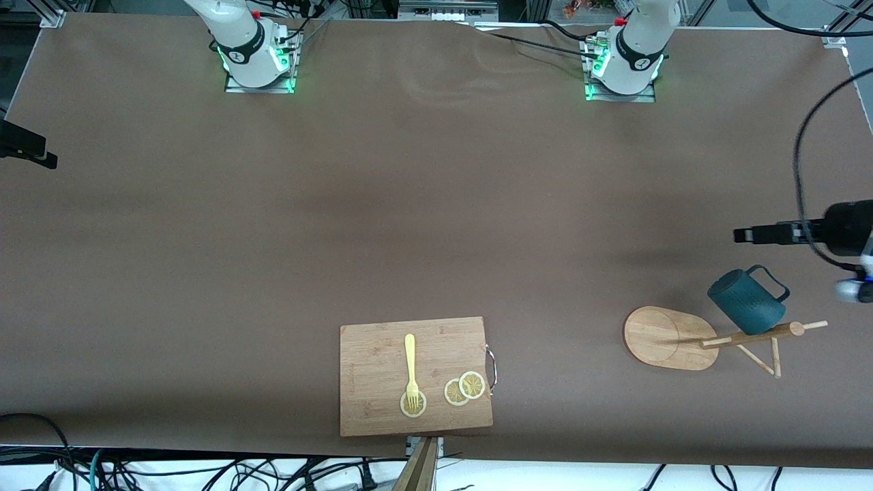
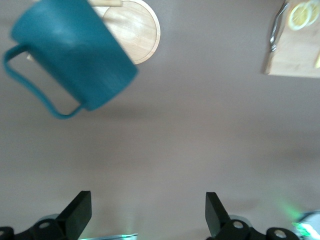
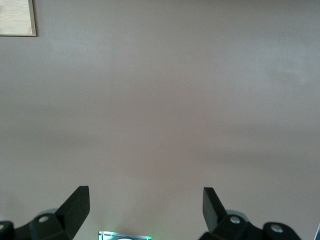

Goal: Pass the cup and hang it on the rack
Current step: 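Open the left gripper and raise it away from the rack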

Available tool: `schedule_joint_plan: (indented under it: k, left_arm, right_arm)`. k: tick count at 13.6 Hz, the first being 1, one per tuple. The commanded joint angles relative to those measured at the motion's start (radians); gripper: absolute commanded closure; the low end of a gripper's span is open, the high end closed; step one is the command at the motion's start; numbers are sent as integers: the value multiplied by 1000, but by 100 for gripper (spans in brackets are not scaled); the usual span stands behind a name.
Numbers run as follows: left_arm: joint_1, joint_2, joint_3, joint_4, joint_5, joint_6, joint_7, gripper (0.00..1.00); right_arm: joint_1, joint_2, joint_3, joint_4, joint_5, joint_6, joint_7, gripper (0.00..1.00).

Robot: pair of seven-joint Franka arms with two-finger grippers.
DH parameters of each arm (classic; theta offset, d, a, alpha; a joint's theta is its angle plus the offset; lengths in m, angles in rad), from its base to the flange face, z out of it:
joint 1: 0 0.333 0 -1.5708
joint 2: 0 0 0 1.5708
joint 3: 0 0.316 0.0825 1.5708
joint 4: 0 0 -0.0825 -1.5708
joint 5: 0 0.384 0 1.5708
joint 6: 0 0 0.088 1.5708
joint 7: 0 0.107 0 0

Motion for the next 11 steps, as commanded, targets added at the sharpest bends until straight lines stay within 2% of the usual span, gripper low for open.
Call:
schedule_joint_plan:
  k: [1, 3, 5, 8, 11]
  left_arm:
    - [-125, -68, 18, -52, 131, 12, -3, 0]
    - [-206, -109, 18, -119, 199, 59, -28, 0]
    - [-229, -178, 16, -229, 207, 150, -33, 0]
    - [-242, -293, 13, -386, 207, 277, -31, 0]
    - [-232, -347, 8, -469, 193, 396, -14, 0]
  right_arm:
    - [-5, 0, 0, 8, 10, 2, -15, 0]
    - [-5, 0, 0, 8, 10, 2, -15, 0]
    - [-6, 0, 0, 8, 10, 2, -17, 0]
    - [-6, 0, -1, 8, 10, 2, -17, 0]
    - [-8, 0, -1, 8, 9, 1, -17, 0]
